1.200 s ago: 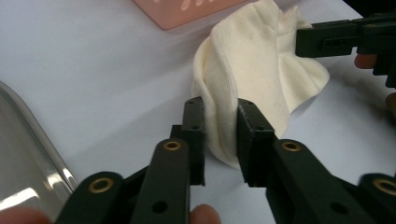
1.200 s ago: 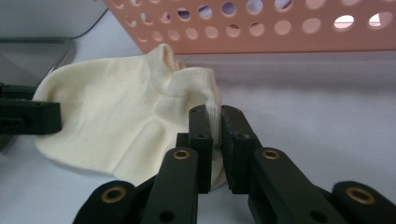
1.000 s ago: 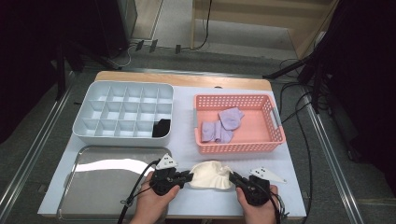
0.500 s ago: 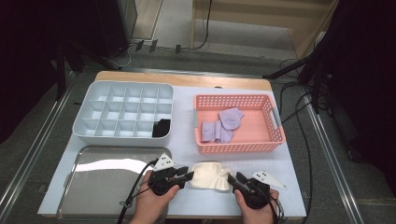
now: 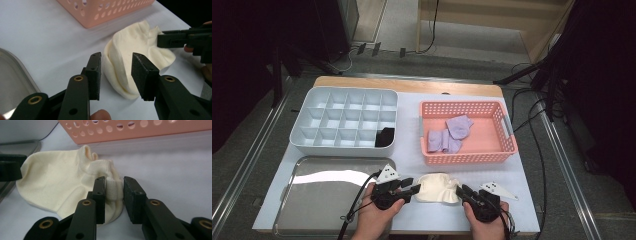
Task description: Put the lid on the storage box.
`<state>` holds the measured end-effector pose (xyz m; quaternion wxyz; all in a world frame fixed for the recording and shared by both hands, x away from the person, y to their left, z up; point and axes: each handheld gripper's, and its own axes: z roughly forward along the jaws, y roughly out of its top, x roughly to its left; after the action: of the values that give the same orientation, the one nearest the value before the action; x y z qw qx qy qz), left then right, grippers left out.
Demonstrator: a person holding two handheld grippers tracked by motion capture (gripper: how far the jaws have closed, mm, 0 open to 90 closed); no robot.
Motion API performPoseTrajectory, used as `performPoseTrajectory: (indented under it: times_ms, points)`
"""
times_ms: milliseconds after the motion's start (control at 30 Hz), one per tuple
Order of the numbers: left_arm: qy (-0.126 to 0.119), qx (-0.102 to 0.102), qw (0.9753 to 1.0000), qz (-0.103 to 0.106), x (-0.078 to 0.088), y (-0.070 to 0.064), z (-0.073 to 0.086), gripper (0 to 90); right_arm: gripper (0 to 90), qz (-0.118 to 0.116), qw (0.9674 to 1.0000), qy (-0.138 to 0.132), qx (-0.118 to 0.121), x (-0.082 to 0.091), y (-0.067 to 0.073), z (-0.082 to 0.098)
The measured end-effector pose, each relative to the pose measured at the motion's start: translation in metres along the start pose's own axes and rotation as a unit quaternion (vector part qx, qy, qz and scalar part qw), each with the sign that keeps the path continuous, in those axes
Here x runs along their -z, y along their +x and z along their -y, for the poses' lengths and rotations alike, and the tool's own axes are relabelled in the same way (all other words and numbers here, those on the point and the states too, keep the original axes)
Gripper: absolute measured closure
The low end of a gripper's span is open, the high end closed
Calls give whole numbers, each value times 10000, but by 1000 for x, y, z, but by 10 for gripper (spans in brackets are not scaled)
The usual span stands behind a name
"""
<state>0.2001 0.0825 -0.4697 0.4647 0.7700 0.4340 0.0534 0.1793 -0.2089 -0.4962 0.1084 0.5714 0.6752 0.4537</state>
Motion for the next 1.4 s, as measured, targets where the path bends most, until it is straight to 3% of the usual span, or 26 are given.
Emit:
performPoseTrajectory:
  times_ms: [133,233,367,567,700,800,933,1033,1167,1400]
  points:
    - [-41,-348,9993,-148,2,-6,-2,736,820,-43,10000,26,8,0,1,-1]
    - [-84,-383,9991,-143,3,-8,-4,839,848,-74,9999,-11,80,1,5,-3]
    - [-217,-373,9990,-77,5,-15,-8,884,850,-147,9998,-32,117,2,8,-7]
    - [192,-495,9986,-58,-19,-28,-7,884,840,-259,9996,-112,101,4,10,-9]
    - [434,-418,9979,-219,-35,-28,-6,884,836,-404,9988,-237,133,8,13,-11]
    - [546,-555,9961,-425,-41,-33,-7,878,835,-511,9981,-309,162,11,18,-13]
    - [730,-512,9951,-433,-46,-34,-9,868,835,-724,9964,-372,220,13,27,-15]
    - [666,-383,9965,-323,-42,-33,-11,825,833,-788,9955,-421,321,12,33,-16]
    - [396,-270,9986,-236,-29,-31,-14,819,828,-770,9954,-431,366,10,39,-16]
    - [55,-105,9998,-190,-1,-11,-18,806,819,-706,9952,-360,569,-1,56,-16]
